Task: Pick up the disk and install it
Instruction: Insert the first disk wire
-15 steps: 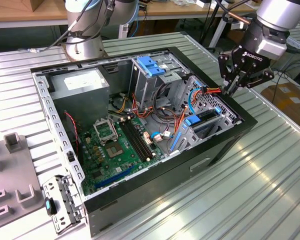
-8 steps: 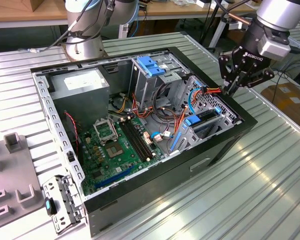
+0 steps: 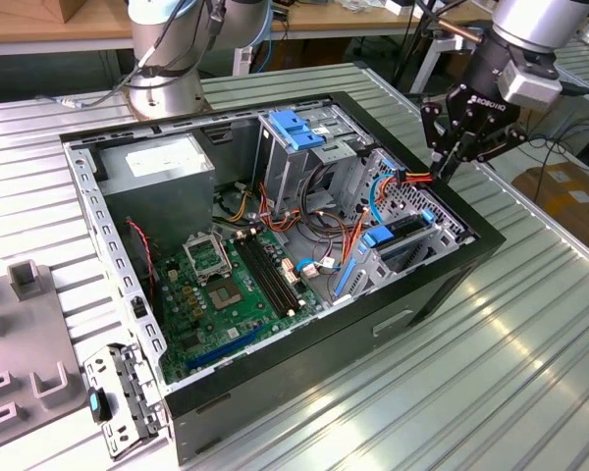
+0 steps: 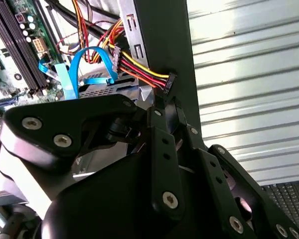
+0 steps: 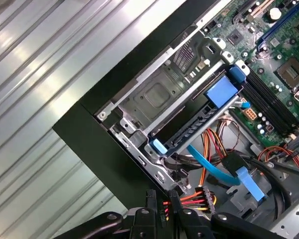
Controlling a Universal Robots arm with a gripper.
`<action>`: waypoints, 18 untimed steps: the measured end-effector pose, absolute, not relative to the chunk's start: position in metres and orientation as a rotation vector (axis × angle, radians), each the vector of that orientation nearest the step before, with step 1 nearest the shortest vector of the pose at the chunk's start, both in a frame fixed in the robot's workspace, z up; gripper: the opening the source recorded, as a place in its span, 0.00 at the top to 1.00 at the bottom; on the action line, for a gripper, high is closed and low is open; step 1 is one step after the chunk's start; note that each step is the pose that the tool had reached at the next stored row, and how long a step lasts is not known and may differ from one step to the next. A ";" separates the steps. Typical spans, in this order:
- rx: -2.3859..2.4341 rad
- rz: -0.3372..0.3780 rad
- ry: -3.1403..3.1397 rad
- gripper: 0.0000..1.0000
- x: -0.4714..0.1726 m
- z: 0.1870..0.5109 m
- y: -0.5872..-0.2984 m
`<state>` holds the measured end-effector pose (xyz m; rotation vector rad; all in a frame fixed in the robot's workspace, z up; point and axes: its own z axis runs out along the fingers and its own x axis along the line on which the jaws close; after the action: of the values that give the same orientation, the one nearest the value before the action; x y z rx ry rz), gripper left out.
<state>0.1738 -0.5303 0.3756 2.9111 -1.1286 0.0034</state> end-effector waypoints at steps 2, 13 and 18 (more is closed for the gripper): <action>2.943 0.004 -1.043 0.76 0.174 0.375 -0.530; 2.964 0.010 -0.985 0.76 0.176 0.372 -0.524; 2.966 0.020 -0.986 0.76 0.176 0.372 -0.524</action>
<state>0.1758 -0.5244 0.3721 2.9659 -0.9858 0.0196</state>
